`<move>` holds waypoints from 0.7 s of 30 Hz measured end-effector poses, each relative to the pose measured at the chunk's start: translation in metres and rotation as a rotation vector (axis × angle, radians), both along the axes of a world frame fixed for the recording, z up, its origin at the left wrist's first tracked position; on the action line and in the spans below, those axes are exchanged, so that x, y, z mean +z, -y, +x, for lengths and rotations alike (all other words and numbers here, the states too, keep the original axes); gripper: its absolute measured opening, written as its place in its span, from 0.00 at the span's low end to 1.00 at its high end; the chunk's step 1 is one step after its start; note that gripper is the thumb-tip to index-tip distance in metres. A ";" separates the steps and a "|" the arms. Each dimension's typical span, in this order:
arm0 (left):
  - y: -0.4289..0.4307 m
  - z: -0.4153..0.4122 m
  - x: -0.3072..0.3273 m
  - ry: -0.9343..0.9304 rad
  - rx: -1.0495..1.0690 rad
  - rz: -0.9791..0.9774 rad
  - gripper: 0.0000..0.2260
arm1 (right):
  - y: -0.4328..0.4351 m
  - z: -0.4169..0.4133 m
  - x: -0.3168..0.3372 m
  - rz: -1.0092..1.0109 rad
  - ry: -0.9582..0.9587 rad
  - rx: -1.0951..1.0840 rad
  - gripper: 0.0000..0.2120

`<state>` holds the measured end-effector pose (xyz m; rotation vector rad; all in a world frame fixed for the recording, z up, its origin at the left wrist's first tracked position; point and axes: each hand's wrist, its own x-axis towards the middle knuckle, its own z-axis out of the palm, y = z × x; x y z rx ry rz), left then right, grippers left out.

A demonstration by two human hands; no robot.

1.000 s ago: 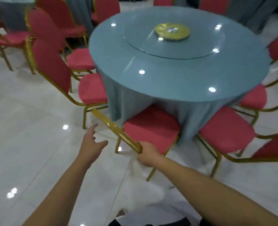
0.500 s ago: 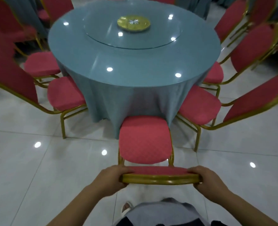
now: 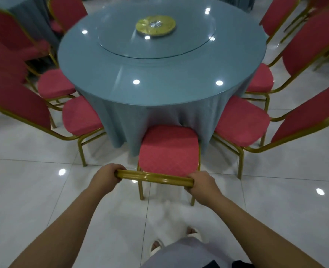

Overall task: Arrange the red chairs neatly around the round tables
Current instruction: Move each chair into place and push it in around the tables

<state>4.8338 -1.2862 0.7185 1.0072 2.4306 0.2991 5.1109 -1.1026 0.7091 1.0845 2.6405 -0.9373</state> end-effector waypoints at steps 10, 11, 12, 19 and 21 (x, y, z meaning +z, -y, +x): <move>-0.047 -0.002 0.000 -0.005 0.037 -0.022 0.12 | -0.056 -0.013 -0.001 -0.019 0.008 -0.027 0.02; -0.046 -0.002 0.000 -0.004 0.035 -0.010 0.12 | -0.054 -0.013 -0.001 -0.020 0.010 -0.038 0.03; -0.046 -0.003 0.000 -0.003 0.034 0.002 0.12 | -0.053 -0.015 -0.001 -0.027 0.011 -0.044 0.05; -0.041 -0.035 -0.016 0.009 -0.021 0.046 0.14 | -0.044 -0.040 0.005 -0.040 0.019 -0.052 0.08; -0.041 -0.059 -0.018 0.032 -0.055 0.049 0.14 | -0.034 -0.059 0.007 -0.024 0.007 -0.077 0.05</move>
